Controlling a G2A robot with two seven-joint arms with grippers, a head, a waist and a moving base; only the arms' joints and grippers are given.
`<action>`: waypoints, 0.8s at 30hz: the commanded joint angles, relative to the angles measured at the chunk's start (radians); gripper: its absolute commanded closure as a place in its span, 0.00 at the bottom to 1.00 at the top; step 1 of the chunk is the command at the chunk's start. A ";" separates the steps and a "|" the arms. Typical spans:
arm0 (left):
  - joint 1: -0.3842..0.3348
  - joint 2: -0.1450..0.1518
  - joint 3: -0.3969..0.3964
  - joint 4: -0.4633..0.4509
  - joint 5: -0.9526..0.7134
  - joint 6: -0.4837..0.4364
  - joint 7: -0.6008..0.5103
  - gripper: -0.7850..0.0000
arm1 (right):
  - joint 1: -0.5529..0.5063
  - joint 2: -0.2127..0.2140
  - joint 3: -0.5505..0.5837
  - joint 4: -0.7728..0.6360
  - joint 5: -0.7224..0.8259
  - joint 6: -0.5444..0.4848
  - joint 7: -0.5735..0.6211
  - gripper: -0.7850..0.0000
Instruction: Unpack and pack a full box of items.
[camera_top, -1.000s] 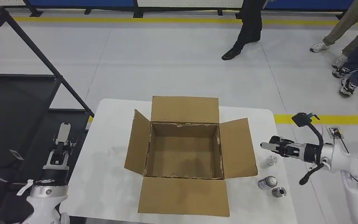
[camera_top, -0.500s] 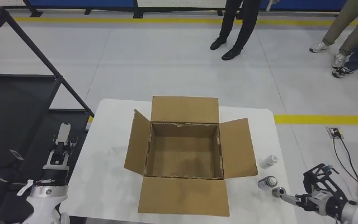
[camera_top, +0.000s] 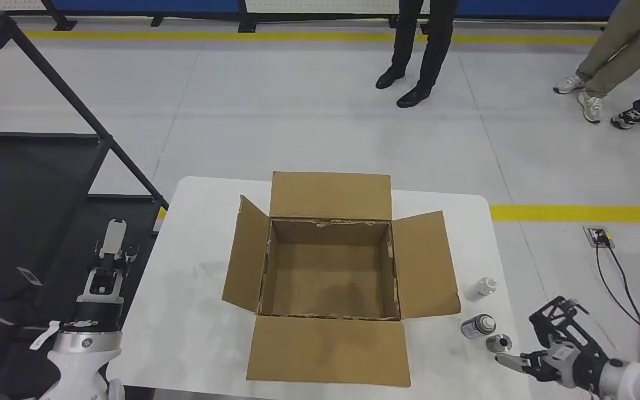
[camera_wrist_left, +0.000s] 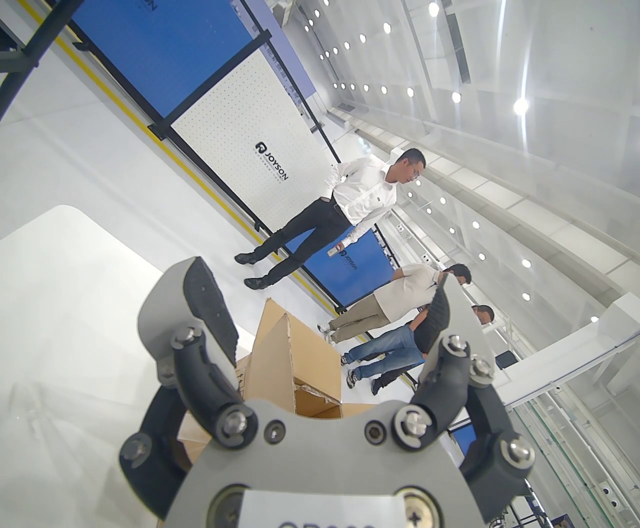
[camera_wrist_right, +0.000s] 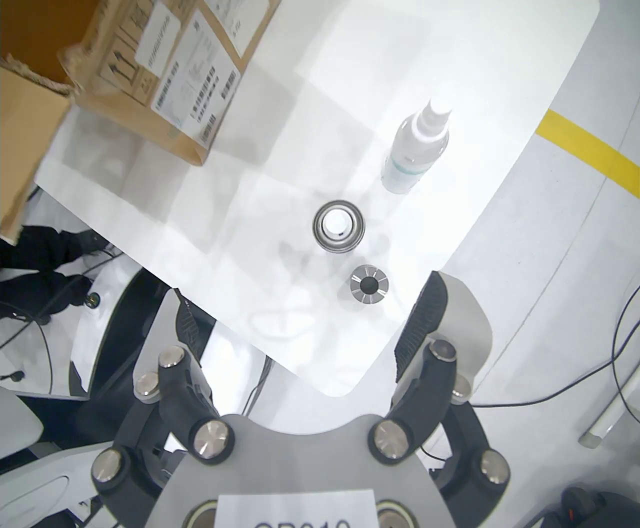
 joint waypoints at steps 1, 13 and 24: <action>0.000 0.000 0.000 0.000 0.000 0.000 0.000 0.00 | 0.017 0.004 -0.024 0.055 -0.031 -0.034 -0.010 0.00; 0.000 0.000 0.000 0.000 0.000 0.000 0.000 0.00 | 0.198 0.021 -0.195 0.357 -0.105 -0.114 -0.063 0.00; 0.000 0.000 0.000 0.000 0.000 0.000 0.000 0.00 | 0.272 0.031 -0.265 0.461 -0.146 -0.108 -0.093 0.05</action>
